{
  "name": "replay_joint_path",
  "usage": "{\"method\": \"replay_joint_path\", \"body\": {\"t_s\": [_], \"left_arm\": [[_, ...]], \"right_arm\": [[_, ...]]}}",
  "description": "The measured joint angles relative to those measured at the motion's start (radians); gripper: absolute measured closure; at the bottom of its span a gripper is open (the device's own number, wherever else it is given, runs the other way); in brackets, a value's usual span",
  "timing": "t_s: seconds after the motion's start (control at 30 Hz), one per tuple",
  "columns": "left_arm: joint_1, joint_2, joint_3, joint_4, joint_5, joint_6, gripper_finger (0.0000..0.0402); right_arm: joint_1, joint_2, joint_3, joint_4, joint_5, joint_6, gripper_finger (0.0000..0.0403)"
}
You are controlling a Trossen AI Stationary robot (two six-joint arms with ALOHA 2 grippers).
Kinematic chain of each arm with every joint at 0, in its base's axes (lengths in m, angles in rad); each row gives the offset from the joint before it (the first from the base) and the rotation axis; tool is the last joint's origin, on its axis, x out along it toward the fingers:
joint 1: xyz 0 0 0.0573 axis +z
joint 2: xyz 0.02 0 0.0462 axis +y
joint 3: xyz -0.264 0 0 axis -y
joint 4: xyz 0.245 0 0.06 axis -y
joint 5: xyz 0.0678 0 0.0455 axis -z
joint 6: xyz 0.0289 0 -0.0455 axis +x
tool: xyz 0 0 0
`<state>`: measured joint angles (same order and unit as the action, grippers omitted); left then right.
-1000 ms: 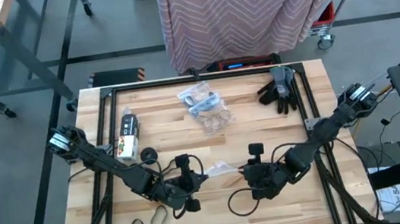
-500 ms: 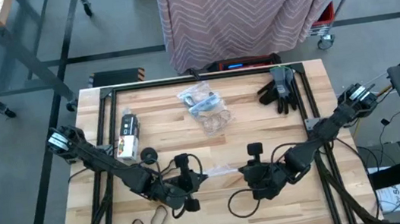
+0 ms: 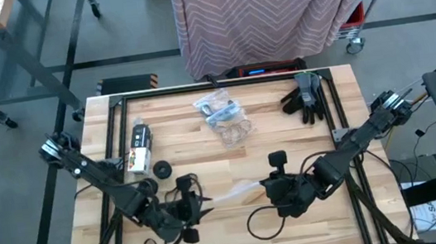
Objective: Sort rubber bands
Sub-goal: Open the transparent zip bag
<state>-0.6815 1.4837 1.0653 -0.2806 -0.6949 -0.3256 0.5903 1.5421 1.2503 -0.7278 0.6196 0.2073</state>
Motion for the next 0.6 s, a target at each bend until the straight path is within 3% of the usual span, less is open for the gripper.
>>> {"method": "replay_joint_path", "body": {"t_s": [0.27,0.6], "left_arm": [[0.001,-0.003,0.0,0.002,-0.14,-0.002,0.0272],[0.001,-0.001,0.0,0.028,-0.143,-0.001,0.0318]], "right_arm": [[0.0,0.0,-0.002,0.0,-0.002,0.001,0.0403],[0.0,0.0,-0.002,0.001,-0.001,0.001,0.0403]]}}
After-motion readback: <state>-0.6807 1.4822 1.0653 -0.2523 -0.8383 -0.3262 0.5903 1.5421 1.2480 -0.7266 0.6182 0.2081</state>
